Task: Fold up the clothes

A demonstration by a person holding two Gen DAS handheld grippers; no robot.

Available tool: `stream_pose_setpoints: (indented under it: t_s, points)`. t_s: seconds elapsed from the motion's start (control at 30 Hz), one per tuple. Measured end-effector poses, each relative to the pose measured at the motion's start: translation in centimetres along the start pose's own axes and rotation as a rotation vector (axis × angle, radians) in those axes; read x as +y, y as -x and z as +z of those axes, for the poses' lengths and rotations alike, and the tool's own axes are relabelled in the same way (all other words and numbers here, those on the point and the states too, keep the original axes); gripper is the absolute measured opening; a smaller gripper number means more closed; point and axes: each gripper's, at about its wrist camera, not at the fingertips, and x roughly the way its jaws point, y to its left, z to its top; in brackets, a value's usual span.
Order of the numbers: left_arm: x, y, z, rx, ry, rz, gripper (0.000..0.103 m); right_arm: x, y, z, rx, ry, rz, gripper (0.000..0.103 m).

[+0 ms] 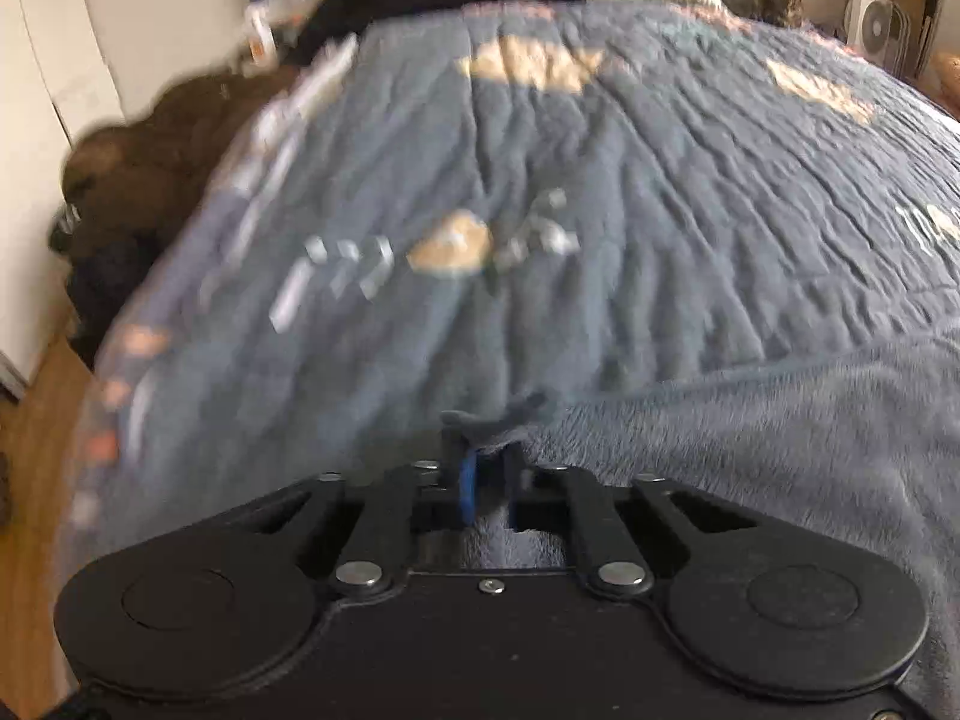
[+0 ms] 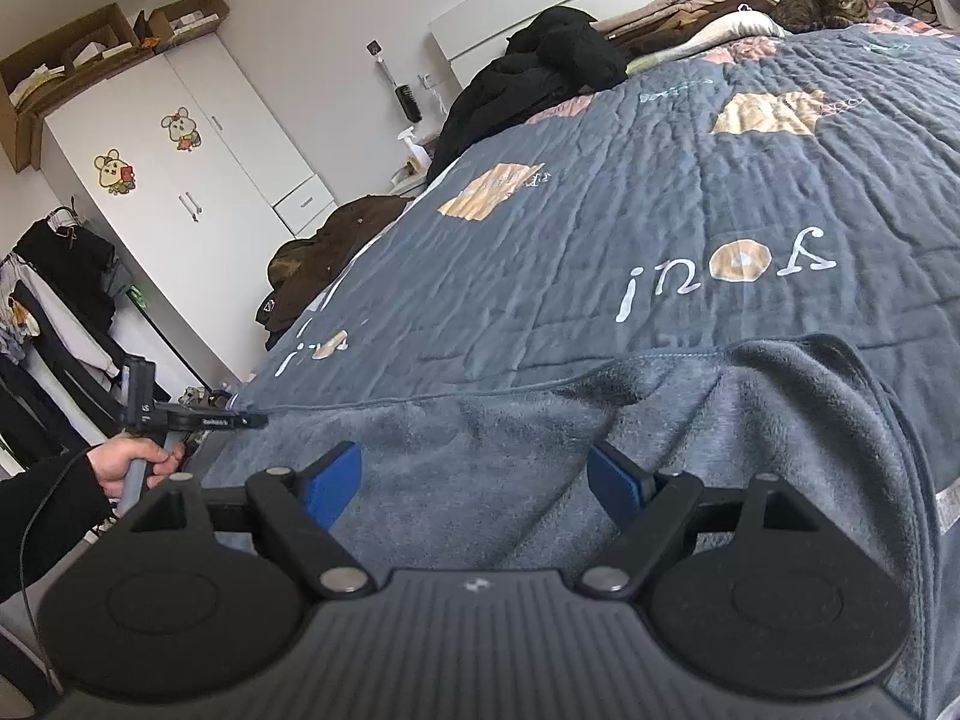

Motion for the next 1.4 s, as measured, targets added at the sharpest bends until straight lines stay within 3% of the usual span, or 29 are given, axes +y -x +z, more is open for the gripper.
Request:
stream_pose_setpoints:
  t_s: [0.13, 0.23, 0.3, 0.43, 0.53, 0.6, 0.77, 0.93, 1.0, 1.1, 1.27, 1.33, 1.4]
  points:
    - [1.0, 0.5, 1.3, -0.041, 0.048, 0.024, 0.006, 0.0, -0.2, -0.1, 0.002, -0.001, -0.009, 0.082]
    - [-0.7, -0.7, 1.1, 0.012, -0.050, 0.090, 0.016, 0.1, -0.3, -0.1, 0.004, 0.002, -0.015, 0.082]
    - [-1.5, -0.3, 0.5, 0.016, -0.068, 0.142, 0.052, 0.0, -0.4, -0.2, 0.008, 0.005, -0.019, 0.082]
    - [0.0, 4.1, -2.0, -0.081, 0.107, 0.125, 0.055, -0.1, -0.1, -0.4, 0.012, 0.002, -0.030, 0.082]
    - [0.8, 9.2, -5.3, -0.139, 0.268, 0.042, 0.058, 0.1, 0.3, -0.4, 0.003, -0.002, -0.023, 0.082]
    - [0.5, 12.1, -8.0, -0.152, 0.320, -0.009, 0.059, 0.6, 0.4, -0.5, -0.003, -0.016, -0.020, 0.082]
    - [0.1, 17.0, -15.0, -0.183, 0.436, -0.022, 0.063, 3.5, 0.0, -1.2, -0.001, -0.006, -0.006, 0.082]
    - [0.8, 16.8, -18.5, -0.145, 0.460, 0.049, 0.064, 7.3, 0.2, -2.5, -0.003, 0.053, 0.016, 0.082]
    - [1.6, 16.8, -20.0, -0.143, 0.542, 0.075, 0.064, 8.1, 0.9, -3.0, -0.007, 0.060, 0.020, 0.082]
    - [3.2, 17.6, -22.5, -0.152, 0.736, 0.022, 0.064, 8.5, 2.3, -3.7, -0.013, 0.060, 0.005, 0.082]
    - [3.2, 18.0, -24.4, -0.173, 0.996, -0.130, 0.069, 8.9, 4.2, -4.7, -0.027, 0.041, -0.026, 0.082]
    - [2.8, 18.1, -24.9, -0.169, 1.060, -0.169, 0.075, 9.2, 4.7, -5.0, -0.039, 0.026, -0.030, 0.082]
    - [2.0, 18.2, -24.9, -0.188, 1.065, -0.187, 0.088, 9.5, 5.1, -5.4, -0.052, 0.012, -0.027, 0.082]
